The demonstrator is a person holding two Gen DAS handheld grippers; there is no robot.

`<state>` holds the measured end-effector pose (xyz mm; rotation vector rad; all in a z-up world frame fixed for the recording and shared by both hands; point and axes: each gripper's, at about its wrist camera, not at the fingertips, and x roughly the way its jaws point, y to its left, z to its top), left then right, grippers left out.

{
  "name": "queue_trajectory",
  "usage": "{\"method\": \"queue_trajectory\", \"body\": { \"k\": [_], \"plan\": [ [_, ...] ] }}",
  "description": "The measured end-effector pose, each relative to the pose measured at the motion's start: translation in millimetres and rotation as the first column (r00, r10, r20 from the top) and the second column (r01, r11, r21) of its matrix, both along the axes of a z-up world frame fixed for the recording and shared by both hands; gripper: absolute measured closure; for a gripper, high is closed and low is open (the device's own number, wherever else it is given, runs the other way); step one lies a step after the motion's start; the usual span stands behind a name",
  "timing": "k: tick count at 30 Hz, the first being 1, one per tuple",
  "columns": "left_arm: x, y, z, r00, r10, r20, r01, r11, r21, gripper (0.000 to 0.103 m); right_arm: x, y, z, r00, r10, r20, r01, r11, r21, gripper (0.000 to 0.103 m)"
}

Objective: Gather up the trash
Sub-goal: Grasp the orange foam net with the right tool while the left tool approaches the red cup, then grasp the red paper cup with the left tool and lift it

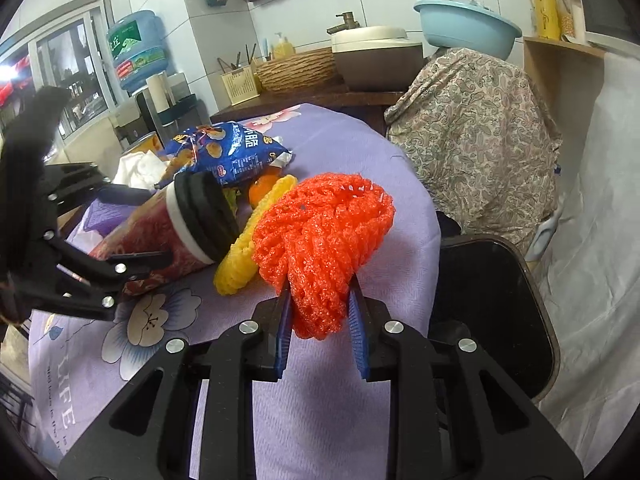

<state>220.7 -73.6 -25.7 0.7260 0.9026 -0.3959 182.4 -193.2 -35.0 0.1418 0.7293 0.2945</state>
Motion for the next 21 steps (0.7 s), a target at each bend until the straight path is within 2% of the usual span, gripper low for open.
{"method": "queue_trajectory", "body": {
  "k": [2,5,7,15,18,21],
  "plan": [
    [3,-6,-5,0.999,-0.028,-0.024,0.029,0.999,0.036,0.023,-2,-1,-2,1.0,-0.002,-0.006,0.002,1.0,0.009,0.077],
    [8,-13,-14,0.999,-0.031,-0.016,0.032,0.994,0.103,0.024,-1,-1,-4,1.0,-0.005,-0.012,0.005,1.0,0.018,0.077],
    [13,-14,-16,1.0,-0.015,-0.015,0.017,0.994,0.108,0.023,-1,-3,-4,1.0,-0.007,-0.015,0.007,1.0,0.025,0.077],
    [13,-10,-14,1.0,0.019,0.009,-0.019,0.998,0.059,0.024,-5,-8,-7,1.0,-0.016,-0.022,0.017,0.999,0.035,0.077],
    [2,-2,-4,0.998,0.035,0.047,-0.035,0.999,-0.006,0.024,-5,-11,-8,1.0,-0.023,-0.021,0.024,0.999,0.043,0.077],
    [-10,9,14,0.995,0.052,0.089,-0.043,0.994,-0.103,0.024,-7,-14,-8,0.999,-0.029,-0.02,0.03,0.998,0.048,0.077]
  ]
}}
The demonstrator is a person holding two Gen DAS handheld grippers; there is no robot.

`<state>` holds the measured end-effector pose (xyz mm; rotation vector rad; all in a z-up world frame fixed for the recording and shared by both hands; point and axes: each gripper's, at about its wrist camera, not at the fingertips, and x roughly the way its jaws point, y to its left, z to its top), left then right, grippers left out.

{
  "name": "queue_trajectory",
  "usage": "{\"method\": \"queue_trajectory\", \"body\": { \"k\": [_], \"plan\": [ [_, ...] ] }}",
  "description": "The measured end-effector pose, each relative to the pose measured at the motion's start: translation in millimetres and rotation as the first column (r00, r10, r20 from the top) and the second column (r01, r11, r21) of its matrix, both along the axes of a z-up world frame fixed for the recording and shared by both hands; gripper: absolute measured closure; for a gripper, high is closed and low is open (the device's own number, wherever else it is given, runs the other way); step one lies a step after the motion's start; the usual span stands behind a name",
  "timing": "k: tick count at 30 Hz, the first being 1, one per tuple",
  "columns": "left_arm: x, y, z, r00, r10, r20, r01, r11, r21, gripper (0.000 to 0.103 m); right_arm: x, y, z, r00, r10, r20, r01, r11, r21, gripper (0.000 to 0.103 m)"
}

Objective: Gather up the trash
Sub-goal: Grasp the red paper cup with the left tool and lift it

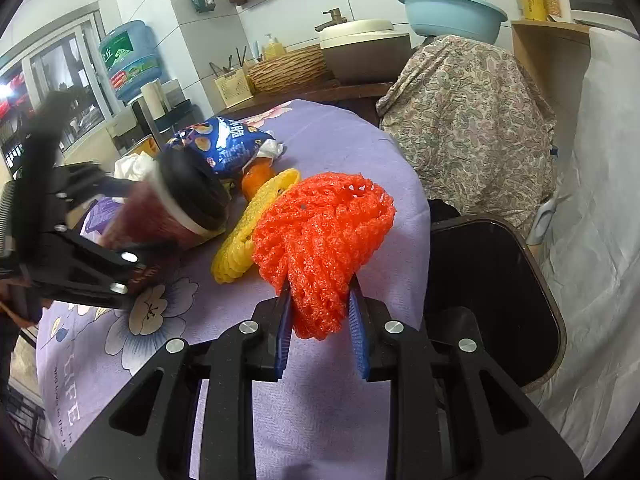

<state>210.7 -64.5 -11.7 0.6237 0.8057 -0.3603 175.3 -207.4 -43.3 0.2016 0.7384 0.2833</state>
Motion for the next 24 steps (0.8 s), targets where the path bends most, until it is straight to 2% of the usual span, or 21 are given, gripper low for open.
{"method": "queue_trajectory", "body": {
  "k": [5,7,12,21,24],
  "plan": [
    [-22,21,34,0.995,0.05,0.087,-0.035,0.985,-0.166,0.024,-4,-3,4,1.0,-0.008,0.011,0.008,1.0,0.01,0.077],
    [-31,24,39,0.992,0.069,0.11,-0.045,0.978,-0.206,0.025,-7,-4,8,1.0,-0.009,0.02,0.008,1.0,0.011,0.077],
    [-43,26,41,0.982,0.101,0.158,-0.059,0.967,-0.248,0.025,-10,-6,9,1.0,-0.005,0.021,0.004,1.0,0.03,0.077],
    [-57,30,50,0.975,0.112,0.192,-0.049,0.95,-0.307,0.025,-21,-15,23,0.998,0.01,0.068,-0.014,0.999,0.049,0.077],
    [-64,26,55,0.975,0.095,0.201,-0.025,0.946,-0.324,0.025,-24,-34,31,0.996,-0.03,0.089,0.026,0.999,0.046,0.077]
  ]
}}
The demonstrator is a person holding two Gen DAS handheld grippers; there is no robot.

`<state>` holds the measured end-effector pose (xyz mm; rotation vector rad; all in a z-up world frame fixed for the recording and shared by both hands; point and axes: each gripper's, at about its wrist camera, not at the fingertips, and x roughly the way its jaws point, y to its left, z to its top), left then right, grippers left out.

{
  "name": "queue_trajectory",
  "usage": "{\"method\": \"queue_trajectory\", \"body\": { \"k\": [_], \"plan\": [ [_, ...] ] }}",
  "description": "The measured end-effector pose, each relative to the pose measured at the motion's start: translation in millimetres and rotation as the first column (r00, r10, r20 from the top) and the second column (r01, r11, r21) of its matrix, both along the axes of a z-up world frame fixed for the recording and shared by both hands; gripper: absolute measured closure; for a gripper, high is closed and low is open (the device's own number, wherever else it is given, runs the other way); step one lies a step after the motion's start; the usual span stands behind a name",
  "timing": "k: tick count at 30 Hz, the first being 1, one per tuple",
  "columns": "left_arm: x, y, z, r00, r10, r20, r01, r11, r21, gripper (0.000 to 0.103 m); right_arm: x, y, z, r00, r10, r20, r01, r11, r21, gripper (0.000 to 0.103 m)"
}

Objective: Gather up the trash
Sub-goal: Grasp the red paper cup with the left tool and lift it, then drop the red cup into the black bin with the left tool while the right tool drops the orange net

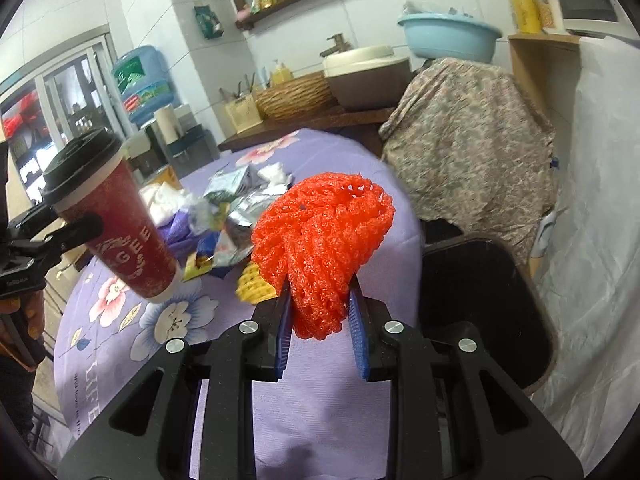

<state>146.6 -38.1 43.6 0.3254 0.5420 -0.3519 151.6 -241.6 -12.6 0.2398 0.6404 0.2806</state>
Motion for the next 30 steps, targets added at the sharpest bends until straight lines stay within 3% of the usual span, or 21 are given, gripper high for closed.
{"method": "queue_trajectory", "body": {
  "k": [5,8,15,21,23,25,30],
  "plan": [
    [-8,-14,15,0.998,-0.062,0.01,0.062,0.996,-0.07,0.025,12,-46,-1,0.993,-0.119,-0.021,0.118,0.992,-0.031,0.077],
    [-8,-30,24,0.994,-0.106,0.022,0.107,0.988,-0.111,0.025,30,-74,-26,0.979,-0.177,-0.102,0.173,0.984,-0.053,0.077],
    [1,-88,28,0.978,-0.205,0.03,0.207,0.965,-0.161,0.025,69,-101,-125,0.916,-0.233,-0.325,0.205,0.971,-0.12,0.077],
    [18,-144,6,0.965,-0.258,-0.037,0.245,0.947,-0.209,0.025,95,-106,-195,0.856,-0.248,-0.454,0.214,0.969,-0.126,0.076],
    [22,-162,-4,0.958,-0.28,-0.053,0.264,0.942,-0.209,0.025,98,-108,-207,0.842,-0.251,-0.478,0.223,0.968,-0.115,0.063],
    [24,-181,-15,0.951,-0.301,-0.073,0.282,0.939,-0.199,0.025,95,-113,-214,0.831,-0.286,-0.478,0.259,0.958,-0.122,0.033],
    [38,-214,-44,0.946,-0.299,-0.124,0.274,0.944,-0.181,0.025,70,-116,-200,0.851,-0.309,-0.425,0.277,0.951,-0.138,0.029]
  ]
}}
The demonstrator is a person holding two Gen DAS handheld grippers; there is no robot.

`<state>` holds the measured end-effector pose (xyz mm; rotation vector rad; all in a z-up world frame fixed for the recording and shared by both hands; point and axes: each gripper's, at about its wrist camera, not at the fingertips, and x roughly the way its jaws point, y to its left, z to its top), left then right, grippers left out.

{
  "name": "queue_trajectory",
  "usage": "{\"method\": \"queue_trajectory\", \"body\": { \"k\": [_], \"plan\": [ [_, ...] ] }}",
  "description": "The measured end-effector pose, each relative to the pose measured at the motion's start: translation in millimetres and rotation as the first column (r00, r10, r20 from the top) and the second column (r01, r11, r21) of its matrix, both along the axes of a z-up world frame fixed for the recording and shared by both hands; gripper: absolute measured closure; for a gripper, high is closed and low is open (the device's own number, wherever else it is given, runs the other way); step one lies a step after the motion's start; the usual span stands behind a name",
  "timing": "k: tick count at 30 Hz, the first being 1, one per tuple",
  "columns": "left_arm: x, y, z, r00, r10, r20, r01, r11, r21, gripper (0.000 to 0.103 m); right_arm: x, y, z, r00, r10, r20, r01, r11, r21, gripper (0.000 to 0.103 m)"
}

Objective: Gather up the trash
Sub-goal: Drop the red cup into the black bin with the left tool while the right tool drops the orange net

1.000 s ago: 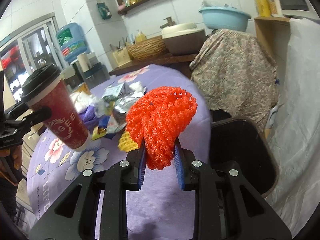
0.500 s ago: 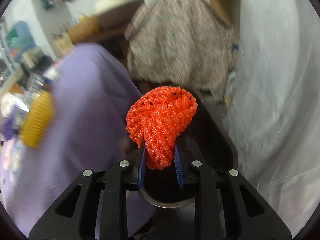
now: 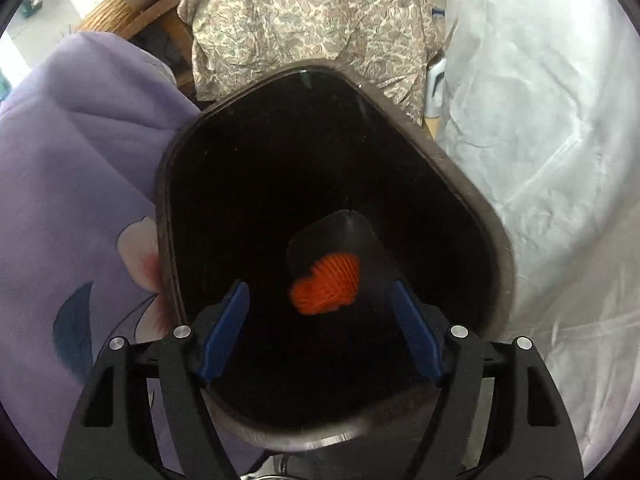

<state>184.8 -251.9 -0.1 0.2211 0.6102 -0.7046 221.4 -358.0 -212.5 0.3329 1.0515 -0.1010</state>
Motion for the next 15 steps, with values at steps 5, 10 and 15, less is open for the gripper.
{"method": "queue_trajectory", "body": {
  "k": [5,10,15],
  "plan": [
    [23,-26,-36,0.996,0.039,-0.08,-0.037,0.999,0.025,0.025,-40,-10,28,0.997,-0.029,0.073,0.033,0.998,-0.055,0.026],
    [41,-58,-67,0.989,0.059,-0.138,-0.048,0.995,0.085,0.025,-85,-30,46,0.988,-0.082,0.134,0.093,0.993,-0.076,0.025],
    [55,-90,-103,0.984,0.094,-0.148,-0.066,0.981,0.185,0.025,-112,-34,52,0.979,-0.113,0.169,0.125,0.99,-0.062,0.025]
  ]
}}
